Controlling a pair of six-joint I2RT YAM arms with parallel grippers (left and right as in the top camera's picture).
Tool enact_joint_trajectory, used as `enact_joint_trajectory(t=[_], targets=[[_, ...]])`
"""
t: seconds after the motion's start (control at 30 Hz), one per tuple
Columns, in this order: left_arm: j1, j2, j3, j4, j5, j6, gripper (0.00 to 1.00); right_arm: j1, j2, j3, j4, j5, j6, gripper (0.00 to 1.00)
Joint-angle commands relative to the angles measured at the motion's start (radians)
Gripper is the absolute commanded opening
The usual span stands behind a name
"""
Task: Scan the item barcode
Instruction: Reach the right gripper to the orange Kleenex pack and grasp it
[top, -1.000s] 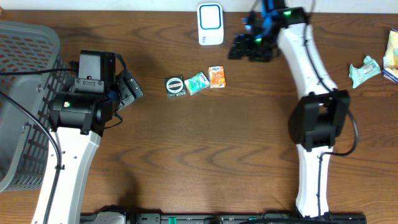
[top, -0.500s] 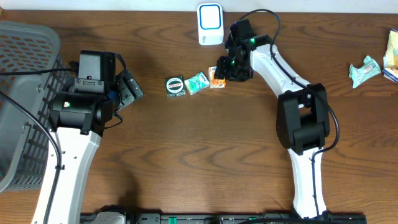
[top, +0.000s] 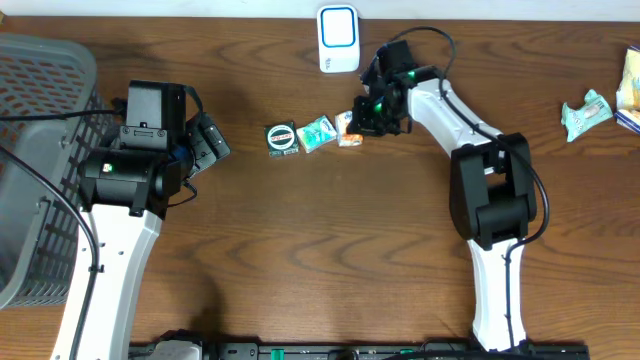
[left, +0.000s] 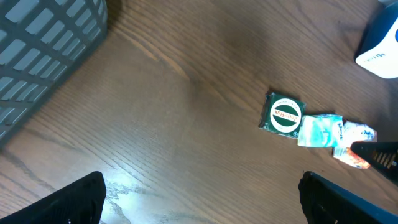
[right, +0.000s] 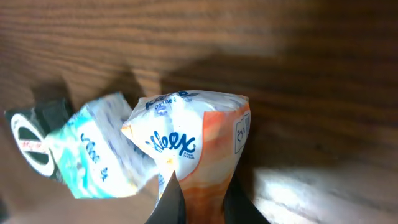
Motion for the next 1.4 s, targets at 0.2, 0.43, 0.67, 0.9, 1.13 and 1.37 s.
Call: enact_joint_trajectory(t=[0.2,0.43,0.67,0.9,1.13,1.37], targets=[[0.004,-0.002,0.014,-0.003,-0.006,0.01,0.98,-0.143,-0.137,-0.015,-0.012,-0.856,-0.375,0.01],[0.004,-0.002,0.014,-0.003,-0.006,0.01,0.98,-0.146,-0.135,-0.015,-0.02,-0.922,-0.417,0.01],[0.004,-0.002,0.014,-0.003,-0.006,0.01,0.98,-0.135,-0.135,-0.015,-0.214,-0.072,-0.28,0.01],[0.004,-0.002,0.014,-0.003,-0.006,0.01,0.98,-0.09,-0.135,-0.015,-0.343,0.346,-0.278,0.36],[0.004,-0.002,0.014,-0.003,-0.006,0.01,0.98,-0.059,-0.135,-0.015,-0.346,0.391,-0.278,0.57],[0.004,-0.002,0.014,-0.003,-0.006,0.01,0.98,0.041,-0.135,-0.015,-0.368,0.535,-0.286,0.53]])
